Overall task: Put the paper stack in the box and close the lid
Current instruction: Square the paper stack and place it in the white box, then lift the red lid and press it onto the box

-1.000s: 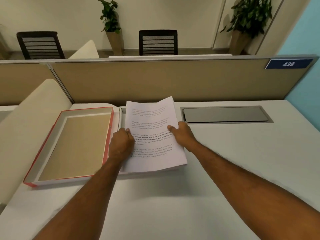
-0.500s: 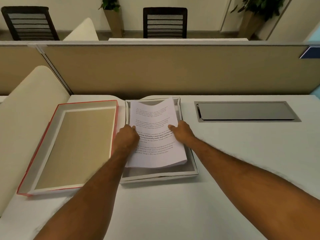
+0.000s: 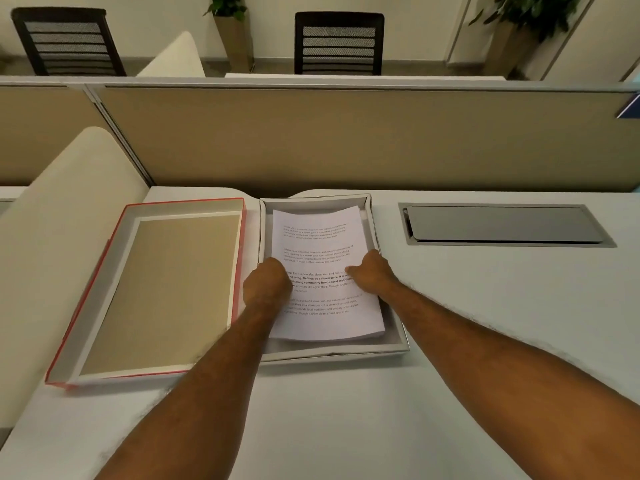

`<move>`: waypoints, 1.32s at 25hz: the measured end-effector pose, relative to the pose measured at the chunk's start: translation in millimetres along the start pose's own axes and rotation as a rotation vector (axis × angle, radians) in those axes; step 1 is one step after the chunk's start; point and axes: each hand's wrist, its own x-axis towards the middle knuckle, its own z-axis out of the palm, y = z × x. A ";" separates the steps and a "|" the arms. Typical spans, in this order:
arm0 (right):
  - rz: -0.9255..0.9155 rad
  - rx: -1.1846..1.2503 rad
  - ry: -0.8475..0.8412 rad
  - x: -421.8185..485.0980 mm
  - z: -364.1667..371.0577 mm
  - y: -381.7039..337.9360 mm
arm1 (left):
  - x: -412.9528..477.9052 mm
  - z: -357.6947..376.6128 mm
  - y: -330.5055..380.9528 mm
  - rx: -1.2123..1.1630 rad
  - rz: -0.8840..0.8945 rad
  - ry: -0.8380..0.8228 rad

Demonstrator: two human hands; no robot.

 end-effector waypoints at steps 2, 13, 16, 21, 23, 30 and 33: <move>-0.024 -0.010 -0.024 -8.6 -1.0 -1.7 | -8.4 1.5 4.3 -0.046 -0.036 -0.028; -0.327 -0.473 0.168 -71.1 0.1 16.5 | -73.1 13.4 -3.2 -0.069 0.260 0.095; -0.439 -0.490 0.200 -95.3 15.5 25.3 | -92.4 12.6 -31.0 0.070 0.346 0.113; -0.534 -0.527 0.140 -122.3 55.7 13.4 | -102.9 2.8 -82.2 0.174 0.234 0.180; -0.576 -0.509 0.109 -129.3 68.8 -7.2 | -102.8 -9.8 -108.2 0.186 0.175 0.206; -0.531 -0.199 -0.082 -167.1 139.8 -70.7 | -98.9 -48.9 -195.4 0.208 -0.071 0.263; -0.517 -0.089 -0.099 -175.9 168.2 -87.4 | -108.0 -55.8 -234.5 0.230 -0.132 0.307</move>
